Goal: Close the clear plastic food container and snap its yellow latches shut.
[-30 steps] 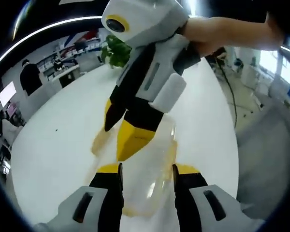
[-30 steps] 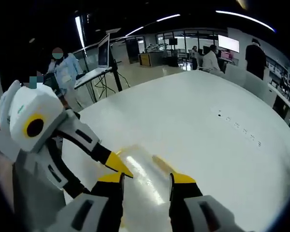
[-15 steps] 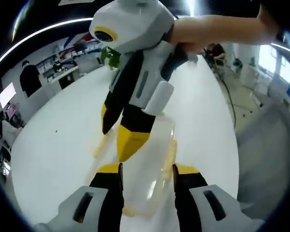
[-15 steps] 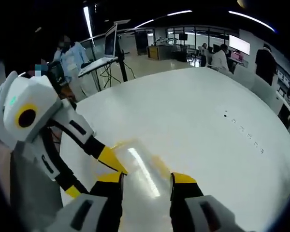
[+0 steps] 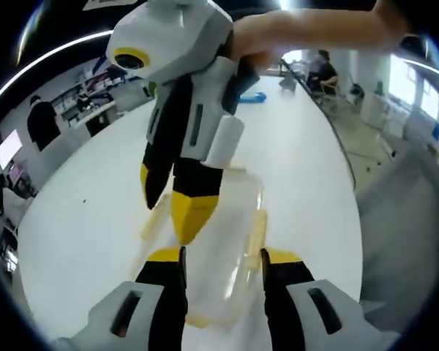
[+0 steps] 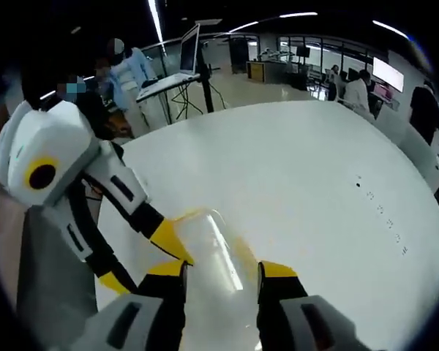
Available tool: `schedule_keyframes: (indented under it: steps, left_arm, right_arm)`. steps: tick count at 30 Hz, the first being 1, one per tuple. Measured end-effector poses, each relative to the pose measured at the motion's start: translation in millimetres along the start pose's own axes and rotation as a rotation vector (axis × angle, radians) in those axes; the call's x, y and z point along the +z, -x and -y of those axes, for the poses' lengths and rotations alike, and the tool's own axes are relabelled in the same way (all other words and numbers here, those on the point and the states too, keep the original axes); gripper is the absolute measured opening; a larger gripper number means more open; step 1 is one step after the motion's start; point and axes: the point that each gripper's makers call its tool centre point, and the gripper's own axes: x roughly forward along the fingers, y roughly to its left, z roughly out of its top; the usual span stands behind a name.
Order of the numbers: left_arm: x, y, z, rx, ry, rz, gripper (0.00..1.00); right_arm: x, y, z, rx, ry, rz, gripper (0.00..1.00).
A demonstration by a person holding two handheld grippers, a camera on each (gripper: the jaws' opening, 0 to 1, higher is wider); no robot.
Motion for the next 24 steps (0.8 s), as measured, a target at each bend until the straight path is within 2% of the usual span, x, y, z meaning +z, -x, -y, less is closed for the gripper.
schedule_keyframes:
  steps: [6, 13, 14, 20, 24]
  left_arm:
    - [-0.8, 0, 0.5, -0.005, -0.027, -0.015, 0.39]
    - [-1.4, 0, 0.7, -0.007, -0.041, -0.026, 0.39]
    - [-1.4, 0, 0.7, -0.007, -0.042, -0.027, 0.39]
    - [-1.4, -1, 0.4, -0.006, -0.035, -0.035, 0.38]
    - [-1.7, -1, -0.1, -0.001, -0.03, -0.044, 0.38]
  right_arm:
    - [-1.2, -2, 4, 0.03, 0.036, -0.033, 0.36]
    - [-9.7, -8, 3, 0.089, 0.095, -0.102, 0.36]
    - [-7.0, -8, 2, 0.094, 0.09, -0.09, 0.36]
    - [-7.8, -10, 3, 0.135, 0.096, -0.127, 0.36]
    - [-8.2, -11, 2, 0.16, 0.092, -0.176, 0.36]
